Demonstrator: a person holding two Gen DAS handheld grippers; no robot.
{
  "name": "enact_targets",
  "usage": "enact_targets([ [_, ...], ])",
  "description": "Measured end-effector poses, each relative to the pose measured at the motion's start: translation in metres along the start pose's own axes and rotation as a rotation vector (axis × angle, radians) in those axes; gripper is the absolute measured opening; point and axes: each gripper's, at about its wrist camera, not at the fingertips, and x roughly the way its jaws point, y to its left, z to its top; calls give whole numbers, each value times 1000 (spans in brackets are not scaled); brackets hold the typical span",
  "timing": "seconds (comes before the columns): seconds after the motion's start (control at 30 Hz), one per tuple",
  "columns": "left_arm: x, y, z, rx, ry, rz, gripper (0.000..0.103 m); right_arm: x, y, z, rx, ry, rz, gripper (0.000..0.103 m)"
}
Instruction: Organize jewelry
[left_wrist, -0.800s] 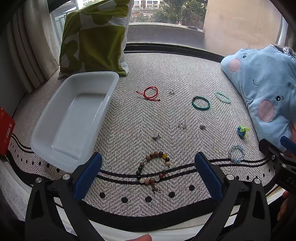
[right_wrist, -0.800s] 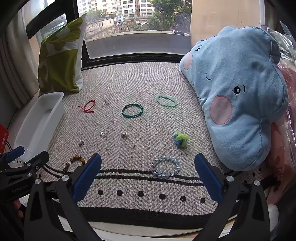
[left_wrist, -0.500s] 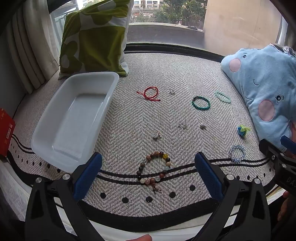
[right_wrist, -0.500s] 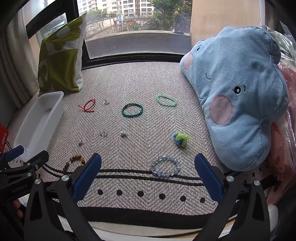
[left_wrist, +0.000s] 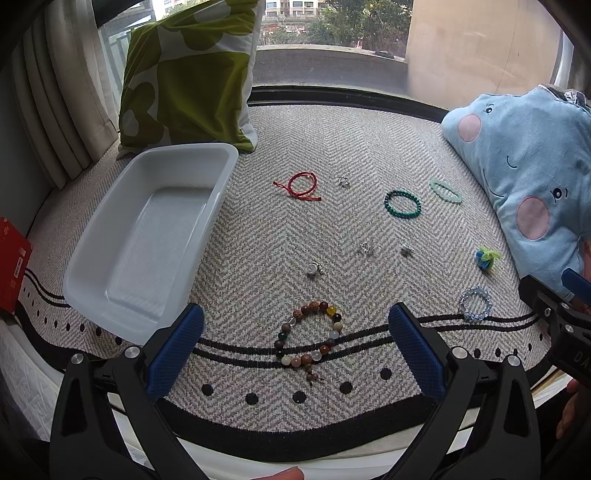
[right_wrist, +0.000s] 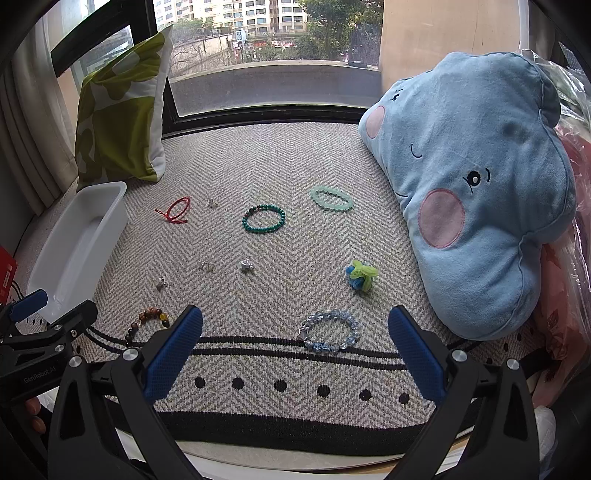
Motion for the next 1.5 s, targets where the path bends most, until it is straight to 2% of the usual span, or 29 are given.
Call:
enact_targets([
  [1.5, 1, 6, -5, 3, 7, 5, 98, 0, 1, 0, -3, -1, 0, 100],
])
